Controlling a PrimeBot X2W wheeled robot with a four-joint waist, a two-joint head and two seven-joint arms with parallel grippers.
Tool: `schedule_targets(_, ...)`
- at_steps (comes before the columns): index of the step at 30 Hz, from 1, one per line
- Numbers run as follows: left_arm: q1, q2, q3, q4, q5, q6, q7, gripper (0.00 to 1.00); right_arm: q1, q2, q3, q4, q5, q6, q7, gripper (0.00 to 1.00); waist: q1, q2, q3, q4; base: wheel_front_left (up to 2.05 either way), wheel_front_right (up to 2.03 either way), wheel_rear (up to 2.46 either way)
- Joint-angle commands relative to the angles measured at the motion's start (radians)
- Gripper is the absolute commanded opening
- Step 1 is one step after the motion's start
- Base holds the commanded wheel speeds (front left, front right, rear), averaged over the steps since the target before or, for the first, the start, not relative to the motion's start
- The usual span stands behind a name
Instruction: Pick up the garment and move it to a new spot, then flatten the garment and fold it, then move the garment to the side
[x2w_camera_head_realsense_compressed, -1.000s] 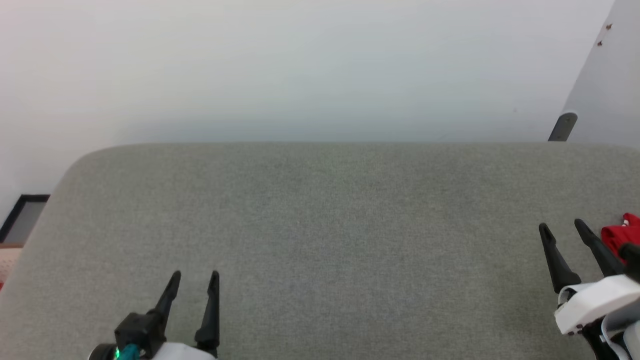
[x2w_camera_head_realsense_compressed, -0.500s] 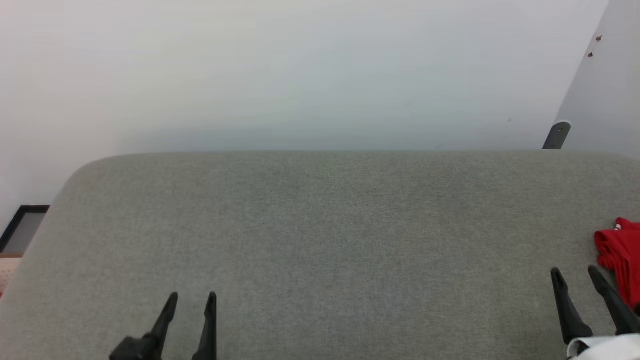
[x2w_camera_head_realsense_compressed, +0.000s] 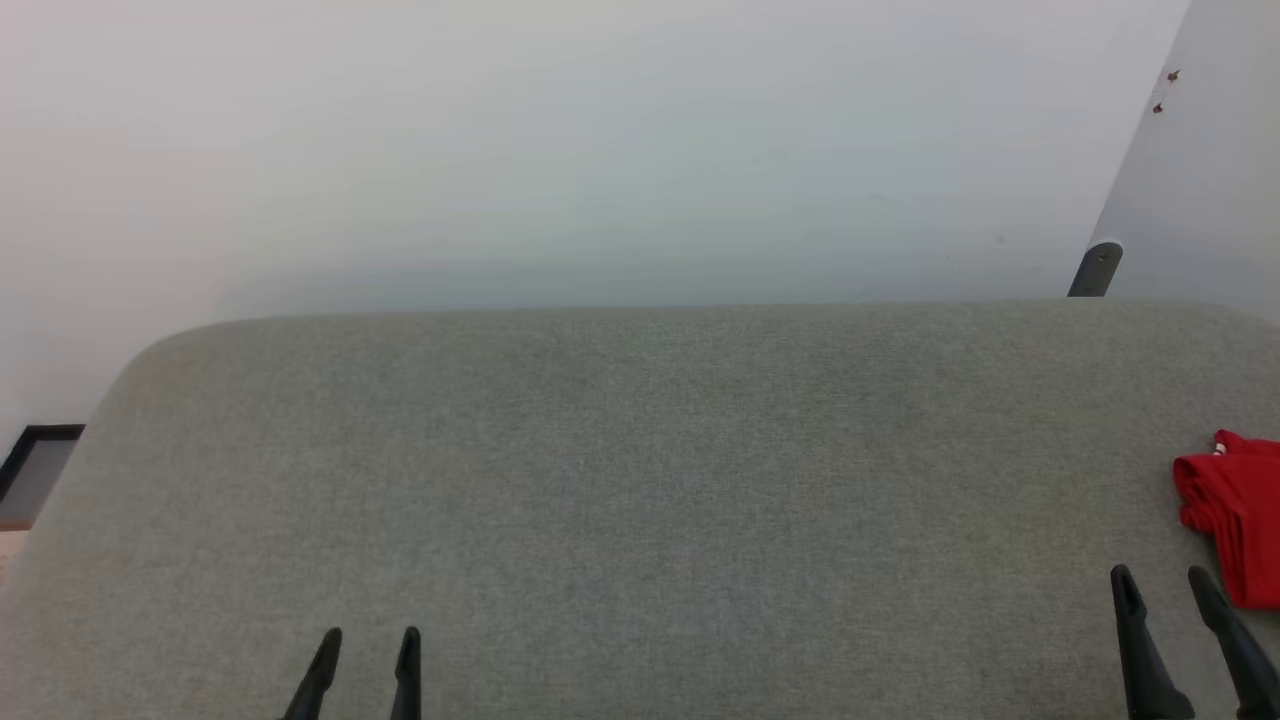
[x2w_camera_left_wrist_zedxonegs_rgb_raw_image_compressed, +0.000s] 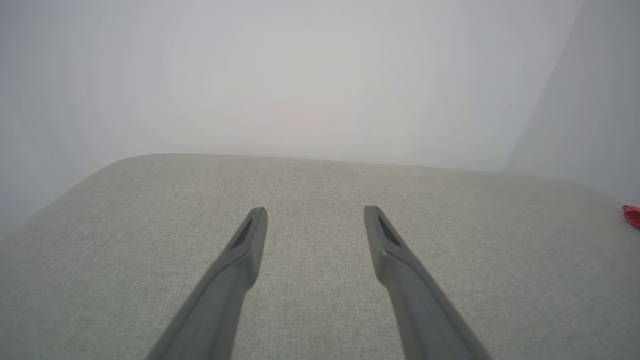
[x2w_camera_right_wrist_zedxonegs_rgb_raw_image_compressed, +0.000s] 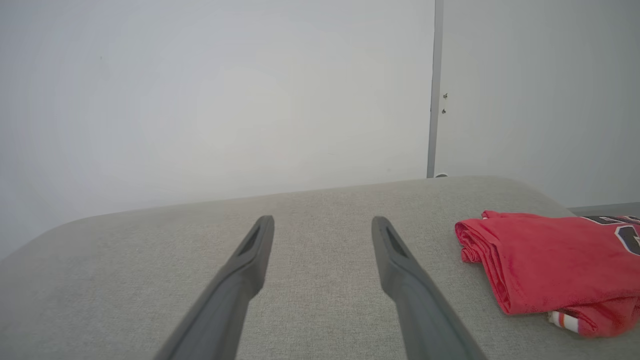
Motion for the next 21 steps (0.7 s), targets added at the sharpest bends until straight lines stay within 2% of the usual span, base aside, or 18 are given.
schedule_targets(1,0.013,-0.001,0.003,-0.011,-0.006,-0.004,0.001,1.00,0.019,0.010,-0.002,-0.015,-0.008,-0.001,0.005,1.00,-0.0001,-0.0001,0.001,0.001,0.00,0.00,0.00)
schedule_targets(21,0.030,-0.007,0.034,-0.039,0.003,-0.004,0.001,1.00,0.030,0.031,0.011,-0.066,-0.007,-0.001,-0.001,1.00,-0.0001,-0.0001,0.007,0.008,0.00,0.00,0.00)
